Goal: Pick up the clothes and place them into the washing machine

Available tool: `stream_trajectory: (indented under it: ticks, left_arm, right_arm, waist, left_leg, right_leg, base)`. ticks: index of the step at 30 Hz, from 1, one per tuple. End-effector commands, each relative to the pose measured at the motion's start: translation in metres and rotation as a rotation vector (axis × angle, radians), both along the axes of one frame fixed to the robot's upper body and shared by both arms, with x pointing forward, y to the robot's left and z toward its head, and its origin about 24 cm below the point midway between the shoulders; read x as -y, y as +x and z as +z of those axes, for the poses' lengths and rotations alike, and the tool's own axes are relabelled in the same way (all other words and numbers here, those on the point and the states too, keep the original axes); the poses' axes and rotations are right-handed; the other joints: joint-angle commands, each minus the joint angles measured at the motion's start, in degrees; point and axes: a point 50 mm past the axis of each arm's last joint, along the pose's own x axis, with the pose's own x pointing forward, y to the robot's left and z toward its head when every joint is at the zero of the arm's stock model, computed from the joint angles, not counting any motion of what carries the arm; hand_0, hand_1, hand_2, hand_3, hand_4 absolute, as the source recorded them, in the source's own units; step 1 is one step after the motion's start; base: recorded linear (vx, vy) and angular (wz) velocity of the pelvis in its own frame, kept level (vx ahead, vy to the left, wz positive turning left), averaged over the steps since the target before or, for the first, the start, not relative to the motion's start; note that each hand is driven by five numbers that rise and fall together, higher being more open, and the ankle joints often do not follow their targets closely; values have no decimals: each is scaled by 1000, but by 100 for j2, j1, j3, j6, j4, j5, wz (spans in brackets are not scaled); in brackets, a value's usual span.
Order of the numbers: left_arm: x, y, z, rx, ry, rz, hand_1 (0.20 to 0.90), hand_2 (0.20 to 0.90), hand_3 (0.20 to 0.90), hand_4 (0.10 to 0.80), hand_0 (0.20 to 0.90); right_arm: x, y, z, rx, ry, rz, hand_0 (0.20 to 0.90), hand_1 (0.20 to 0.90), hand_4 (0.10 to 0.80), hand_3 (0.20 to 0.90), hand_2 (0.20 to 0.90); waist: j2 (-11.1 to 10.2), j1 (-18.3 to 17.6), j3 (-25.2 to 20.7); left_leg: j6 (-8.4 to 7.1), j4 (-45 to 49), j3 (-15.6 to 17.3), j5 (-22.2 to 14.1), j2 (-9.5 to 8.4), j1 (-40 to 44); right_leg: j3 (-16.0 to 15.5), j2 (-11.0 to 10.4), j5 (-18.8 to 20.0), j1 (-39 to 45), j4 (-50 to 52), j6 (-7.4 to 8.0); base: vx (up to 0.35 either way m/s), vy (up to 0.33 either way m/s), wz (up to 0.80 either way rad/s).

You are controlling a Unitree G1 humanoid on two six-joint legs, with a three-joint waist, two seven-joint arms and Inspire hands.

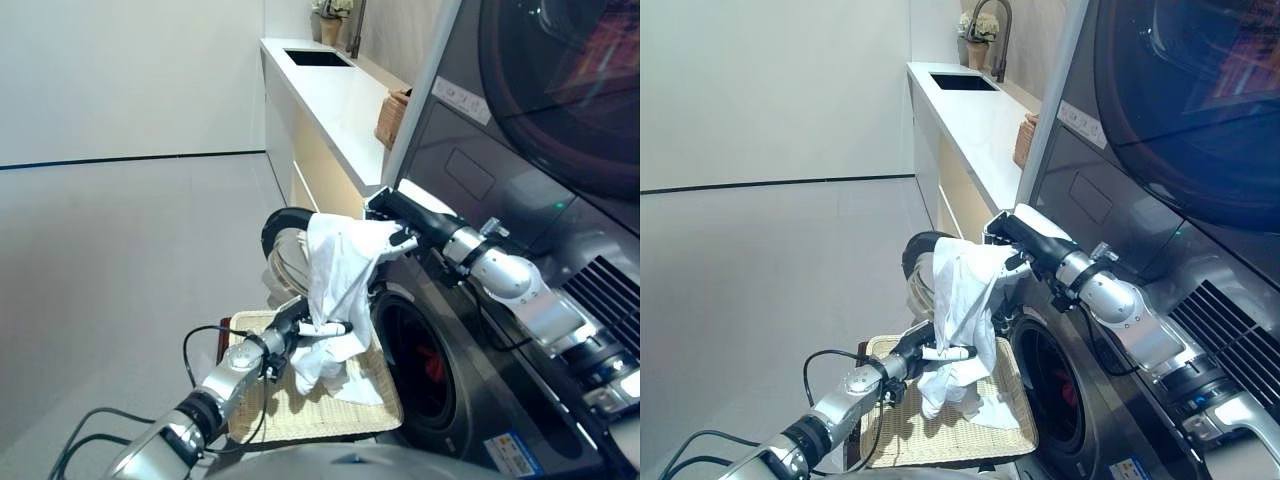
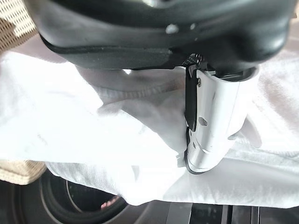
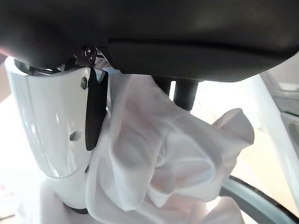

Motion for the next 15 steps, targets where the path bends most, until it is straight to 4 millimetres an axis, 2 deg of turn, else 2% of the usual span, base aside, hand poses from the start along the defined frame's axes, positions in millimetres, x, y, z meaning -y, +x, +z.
stream_trajectory:
  ticks: [1, 3, 7, 9, 10, 11, 12, 15]
  left_arm:
    - [-7, 27, 25, 169, -29, 50, 200, 200, 200, 300, 200]
    - [-12, 26, 25, 169, -21, 61, 200, 200, 200, 300, 200]
    - [-33, 28, 27, 198, 35, 111, 200, 200, 200, 300, 200]
    - [-54, 32, 30, 221, 87, 170, 200, 200, 200, 300, 200]
    - [-54, 32, 30, 221, 87, 170, 200, 200, 200, 300, 200]
    - [-68, 34, 34, 241, 113, 206, 200, 200, 200, 300, 200]
    - [-68, 34, 34, 241, 113, 206, 200, 200, 200, 300, 200]
    - [-88, 36, 42, 272, 136, 255, 200, 200, 200, 300, 200]
  right_arm:
    - [8, 3, 72, 315, 205, -21, 200, 200, 300, 200, 200]
    - [11, 2, 73, 322, 208, -30, 200, 200, 300, 200, 200]
    - [18, -2, 72, 341, 244, -63, 200, 200, 300, 200, 200]
    - [22, -6, 70, 344, 260, -81, 200, 200, 300, 200, 200]
    - [22, -6, 70, 344, 261, -81, 200, 200, 300, 200, 200]
    - [26, -8, 66, 339, 263, -97, 200, 200, 300, 200, 200]
    - [26, -8, 66, 339, 264, -97, 200, 200, 300, 200, 200]
    - [32, -10, 61, 329, 262, -129, 200, 200, 300, 200, 200]
  waist:
    - [8, 163, -395]
    - [8, 170, -399]
    - [30, 193, -383]
    - [51, 200, -371]
    - [49, 201, -372]
    - [71, 202, -367]
    - [69, 202, -368]
    - [95, 207, -356]
  left_leg:
    - [-417, 58, -295, 119, 332, -380]
    - [-416, 59, -298, 119, 328, -385]
    - [-412, 62, -307, 124, 315, -396]
    - [-412, 62, -314, 128, 309, -404]
    - [-412, 62, -314, 128, 309, -404]
    - [-412, 57, -312, 133, 305, -406]
    - [-412, 58, -313, 133, 305, -406]
    - [-403, 63, -314, 130, 296, -396]
  right_leg:
    - [-24, -682, -111, 94, 438, 638]
    - [-32, -686, -111, 98, 435, 637]
    - [-33, -696, -113, 98, 433, 640]
    - [-36, -703, -121, 95, 440, 640]
    - [-36, -703, -121, 95, 440, 640]
    - [-41, -706, -121, 90, 440, 640]
    - [-41, -706, -121, 91, 440, 640]
    - [-42, -712, -118, 89, 446, 640]
  base:
    - [0, 0, 0]
    - [1, 1, 3]
    - [0, 4, 5]
    - [0, 0, 0]
    - [0, 0, 0]
    - [0, 0, 0]
    - [0, 0, 0]
    - [0, 0, 0]
